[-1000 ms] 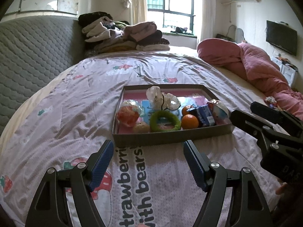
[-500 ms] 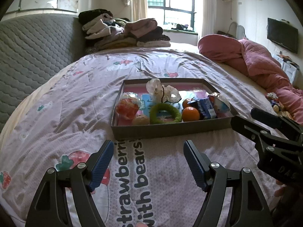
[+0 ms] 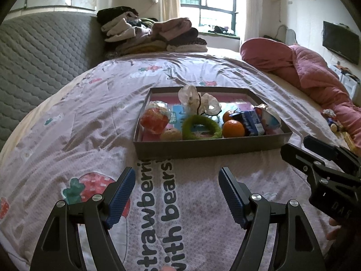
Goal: Organize objects
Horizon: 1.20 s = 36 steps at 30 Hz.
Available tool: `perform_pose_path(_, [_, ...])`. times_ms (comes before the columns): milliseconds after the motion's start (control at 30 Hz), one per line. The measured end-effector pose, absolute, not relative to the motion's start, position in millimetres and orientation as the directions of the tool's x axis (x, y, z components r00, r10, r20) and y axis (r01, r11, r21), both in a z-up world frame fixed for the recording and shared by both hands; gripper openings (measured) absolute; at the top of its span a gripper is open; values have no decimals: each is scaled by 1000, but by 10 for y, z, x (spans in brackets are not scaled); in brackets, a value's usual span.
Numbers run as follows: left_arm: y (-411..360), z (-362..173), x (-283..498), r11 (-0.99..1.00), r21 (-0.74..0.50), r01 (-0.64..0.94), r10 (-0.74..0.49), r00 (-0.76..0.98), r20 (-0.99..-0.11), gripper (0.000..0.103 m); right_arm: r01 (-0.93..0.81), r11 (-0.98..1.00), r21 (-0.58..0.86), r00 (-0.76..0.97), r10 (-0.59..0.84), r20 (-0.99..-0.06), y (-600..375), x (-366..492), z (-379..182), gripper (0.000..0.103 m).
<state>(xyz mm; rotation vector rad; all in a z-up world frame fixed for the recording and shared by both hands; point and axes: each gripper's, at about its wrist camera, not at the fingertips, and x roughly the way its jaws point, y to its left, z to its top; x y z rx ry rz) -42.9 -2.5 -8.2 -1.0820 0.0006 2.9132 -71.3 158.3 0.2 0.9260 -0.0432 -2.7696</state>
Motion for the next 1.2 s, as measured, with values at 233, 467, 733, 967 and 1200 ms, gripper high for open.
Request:
perform_pose_path(233, [-20,-165,-459,-1000,0,-28,21,-750,-661,77,190,-979,79,-774,-199,-600,1593,-725,-84,62])
perform_pose_path(467, [-18,-220,-482,-1000,2,-29,20,-749,-662,77,194,-979,68,-771,-195,-606,1585,-712,-176,62])
perform_pose_path(733, [-10,-329,-498,-1000,-4,-31,26,-740,-672,77,196,-979,59,-774,-191,-603,1591,-679,-242,62])
perform_pose_path(967, [8,-380,-498,-1000,1,-25,17,-735,-678,77,189,-981,50,-777,-181,-603,1601,-686,-278,62])
perform_pose_path(1200, [20,-431,-509,-1000,18,-19,2,-728,-685,77,186,-981,54,-769,-180,-614,1614,-700,-308,62])
